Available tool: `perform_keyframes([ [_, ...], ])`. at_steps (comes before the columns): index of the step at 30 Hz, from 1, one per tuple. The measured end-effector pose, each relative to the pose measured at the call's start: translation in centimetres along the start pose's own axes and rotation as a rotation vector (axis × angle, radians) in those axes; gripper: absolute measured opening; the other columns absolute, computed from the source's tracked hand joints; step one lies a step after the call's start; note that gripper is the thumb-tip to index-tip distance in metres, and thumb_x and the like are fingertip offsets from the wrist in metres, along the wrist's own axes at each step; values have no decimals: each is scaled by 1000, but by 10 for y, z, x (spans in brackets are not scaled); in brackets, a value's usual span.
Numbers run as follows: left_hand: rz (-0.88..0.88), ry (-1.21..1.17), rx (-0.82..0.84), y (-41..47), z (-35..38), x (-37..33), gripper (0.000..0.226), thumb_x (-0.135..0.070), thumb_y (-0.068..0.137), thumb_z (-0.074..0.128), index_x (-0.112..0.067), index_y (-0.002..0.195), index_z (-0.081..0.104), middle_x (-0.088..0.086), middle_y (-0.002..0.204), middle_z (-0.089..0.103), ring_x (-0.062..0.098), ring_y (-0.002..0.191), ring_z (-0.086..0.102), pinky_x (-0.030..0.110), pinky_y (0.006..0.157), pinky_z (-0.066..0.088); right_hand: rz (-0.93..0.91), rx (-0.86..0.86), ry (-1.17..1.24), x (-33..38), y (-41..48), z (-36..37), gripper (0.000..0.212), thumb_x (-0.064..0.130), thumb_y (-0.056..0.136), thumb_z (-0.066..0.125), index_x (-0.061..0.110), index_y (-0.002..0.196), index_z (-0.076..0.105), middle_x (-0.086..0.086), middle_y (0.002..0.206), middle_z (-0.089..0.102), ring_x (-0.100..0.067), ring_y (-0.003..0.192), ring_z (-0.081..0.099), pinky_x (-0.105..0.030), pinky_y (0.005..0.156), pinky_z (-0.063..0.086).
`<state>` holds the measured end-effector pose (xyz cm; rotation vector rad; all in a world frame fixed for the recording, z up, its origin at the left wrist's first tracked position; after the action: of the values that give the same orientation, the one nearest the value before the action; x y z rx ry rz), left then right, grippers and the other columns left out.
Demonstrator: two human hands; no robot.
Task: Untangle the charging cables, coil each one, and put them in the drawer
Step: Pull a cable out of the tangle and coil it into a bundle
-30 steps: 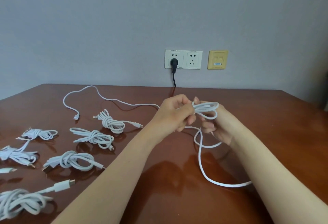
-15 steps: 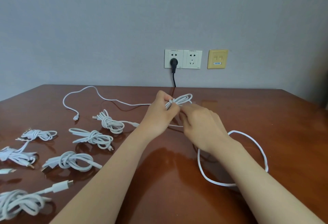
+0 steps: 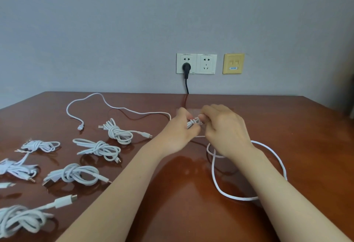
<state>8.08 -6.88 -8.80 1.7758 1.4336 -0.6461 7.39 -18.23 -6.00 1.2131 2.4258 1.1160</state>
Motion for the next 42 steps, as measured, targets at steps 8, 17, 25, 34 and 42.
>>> perform_keyframes([
  [8,47,134,51,-5,4,-8,24,-23,91,54,-14,96,33,-3,77,45,7,63,39,16,50,30,204,107,37,-11,1,-2,14,19,92,45,22,80,51,6,68,45,-21,72,37,-30,58,24],
  [17,119,172,86,-11,4,-13,23,-21,90,53,-17,91,31,-7,69,42,6,55,37,14,47,33,280,126,170,-19,0,2,15,27,91,54,26,79,62,9,64,52,-20,73,47,-27,61,30],
  [25,102,180,86,-12,4,-14,23,-24,90,50,-25,81,29,-4,67,39,9,55,34,21,51,28,392,74,428,-35,2,4,22,39,75,73,22,64,65,5,58,60,-13,61,52,-31,61,43],
  [34,122,-122,83,-11,6,-22,23,-19,86,54,-22,76,34,-9,50,39,4,42,33,24,49,27,553,210,1042,-43,-1,2,2,15,76,68,14,75,68,3,63,66,-6,56,59,-17,57,47],
  [42,139,-492,-91,-6,-4,-26,23,0,87,45,-17,79,32,-8,40,41,3,31,24,17,37,23,668,332,1236,-28,-7,21,36,4,92,50,14,60,63,0,51,48,-5,33,28,-15,34,22],
])
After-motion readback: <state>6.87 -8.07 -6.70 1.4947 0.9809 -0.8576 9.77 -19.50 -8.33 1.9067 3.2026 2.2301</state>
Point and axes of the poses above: each hand's wrist, its own y-axis towards the middle knuckle, its own z-axis out of the palm, x = y × z, the point moved 4 cm from there along y, towards the middle knuckle
